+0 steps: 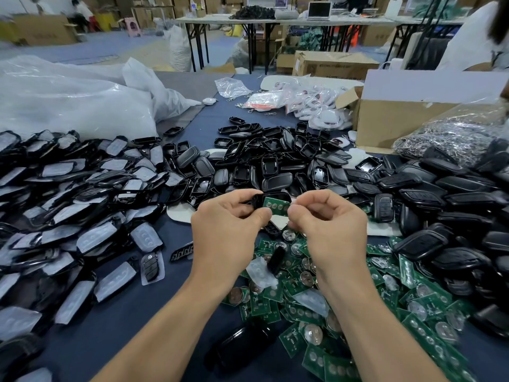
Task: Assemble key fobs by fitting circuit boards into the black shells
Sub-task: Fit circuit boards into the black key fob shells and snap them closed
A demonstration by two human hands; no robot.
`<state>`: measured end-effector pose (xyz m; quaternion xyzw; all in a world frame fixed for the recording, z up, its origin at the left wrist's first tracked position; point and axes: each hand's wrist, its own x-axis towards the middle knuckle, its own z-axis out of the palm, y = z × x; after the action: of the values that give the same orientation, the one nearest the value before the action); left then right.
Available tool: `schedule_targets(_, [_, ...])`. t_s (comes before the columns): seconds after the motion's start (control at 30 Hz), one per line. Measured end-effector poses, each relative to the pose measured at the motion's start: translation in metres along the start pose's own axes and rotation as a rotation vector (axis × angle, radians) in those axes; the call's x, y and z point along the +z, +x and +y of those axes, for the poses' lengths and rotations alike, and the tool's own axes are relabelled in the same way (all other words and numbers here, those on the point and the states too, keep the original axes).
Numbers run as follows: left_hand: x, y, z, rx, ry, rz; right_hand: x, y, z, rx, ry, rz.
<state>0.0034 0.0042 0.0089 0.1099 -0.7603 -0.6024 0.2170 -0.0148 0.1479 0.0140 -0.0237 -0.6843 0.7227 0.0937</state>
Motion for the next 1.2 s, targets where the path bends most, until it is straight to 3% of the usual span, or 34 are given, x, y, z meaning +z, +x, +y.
schedule_targets(0.1, [0.0007, -0.0003, -0.0002, -0.009, 0.002, -0.001, -0.0023, 0.0013, -0.0034, 0.119, 0.229, -0.126])
schedule_targets(0.2, [0.0016, -0.0004, -0.0004, -0.003, 0.002, 0.01, 0.002, -0.0027, -0.0039, 0.179, 0.3, -0.204])
schedule_targets(0.4, [0.0013, 0.0016, -0.0028, -0.039, -0.069, 0.037, -0.0022, -0.0019, -0.0007, 0.117, -0.012, -0.046])
schedule_targets(0.57, [0.0011, 0.002, -0.0029, -0.044, -0.067, 0.036, -0.0014, -0.0012, -0.0013, 0.234, 0.141, -0.105])
schedule_targets(0.73, [0.0013, 0.0012, -0.0028, -0.032, -0.054, -0.004, -0.0016, 0.0009, -0.0016, 0.171, 0.078, -0.175])
schedule_targets(1.0, [0.0006, 0.004, -0.0003, -0.157, -0.241, -0.069, -0.0012, 0.0014, -0.0035, 0.127, 0.173, -0.042])
schedule_targets(1.2, [-0.0005, 0.0058, 0.0034, -0.234, -0.346, -0.12, -0.0024, 0.0004, 0.0025, 0.021, -0.043, -0.02])
